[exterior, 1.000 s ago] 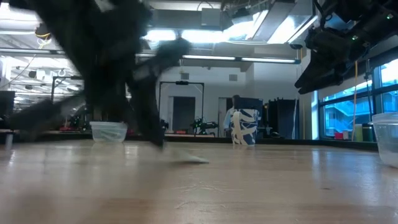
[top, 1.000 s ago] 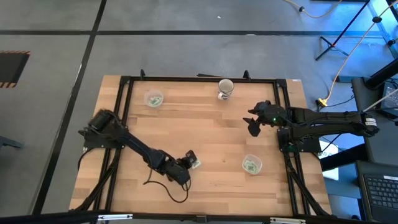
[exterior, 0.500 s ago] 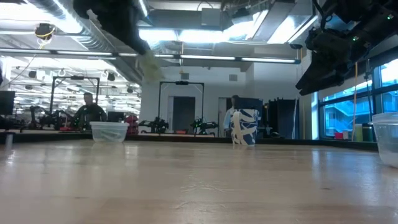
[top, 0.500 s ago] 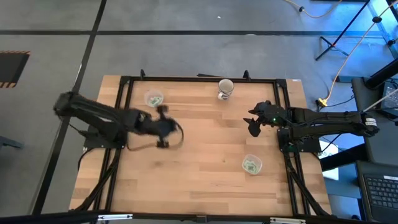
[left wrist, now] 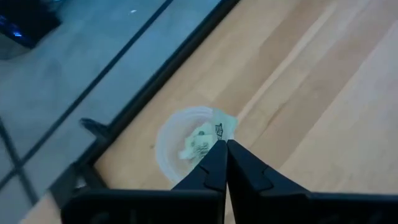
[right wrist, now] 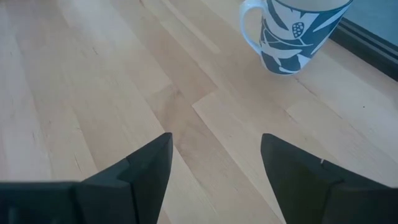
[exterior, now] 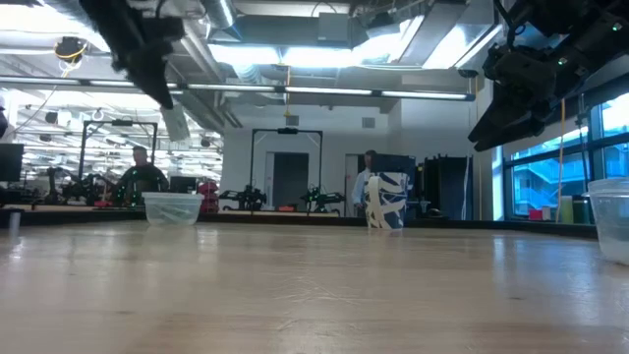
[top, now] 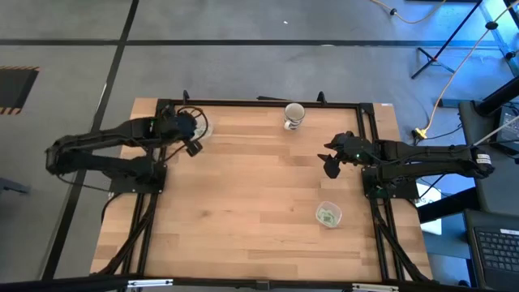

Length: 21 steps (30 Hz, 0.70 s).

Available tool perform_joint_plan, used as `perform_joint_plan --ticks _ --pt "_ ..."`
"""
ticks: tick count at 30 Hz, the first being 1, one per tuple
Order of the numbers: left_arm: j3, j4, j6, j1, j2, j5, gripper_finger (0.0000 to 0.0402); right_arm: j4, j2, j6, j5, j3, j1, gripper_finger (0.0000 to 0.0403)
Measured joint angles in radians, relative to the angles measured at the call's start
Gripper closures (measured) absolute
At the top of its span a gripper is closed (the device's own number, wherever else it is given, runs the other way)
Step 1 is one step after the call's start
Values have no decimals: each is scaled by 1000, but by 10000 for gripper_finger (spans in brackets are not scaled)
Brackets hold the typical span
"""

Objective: Pick and place items into bin
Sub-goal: Put the white stevia packet into the top transparent bin

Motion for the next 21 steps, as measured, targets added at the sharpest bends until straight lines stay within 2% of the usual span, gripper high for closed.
perform_joint_plan --ticks 5,10,14,17,21 --pt "-152 226 99 124 -25 138 400 0 0 0 0 0 0 156" --pt "-274 367 133 250 -21 193 400 0 0 3 0 0 0 156" --pt "-345 476 157 330 -21 297 400 0 0 3 0 0 0 156" --pt "-389 552 159 377 -21 313 400 0 0 3 0 0 0 156" --pt "-428 572 172 430 -19 314 400 0 0 3 0 0 0 156"
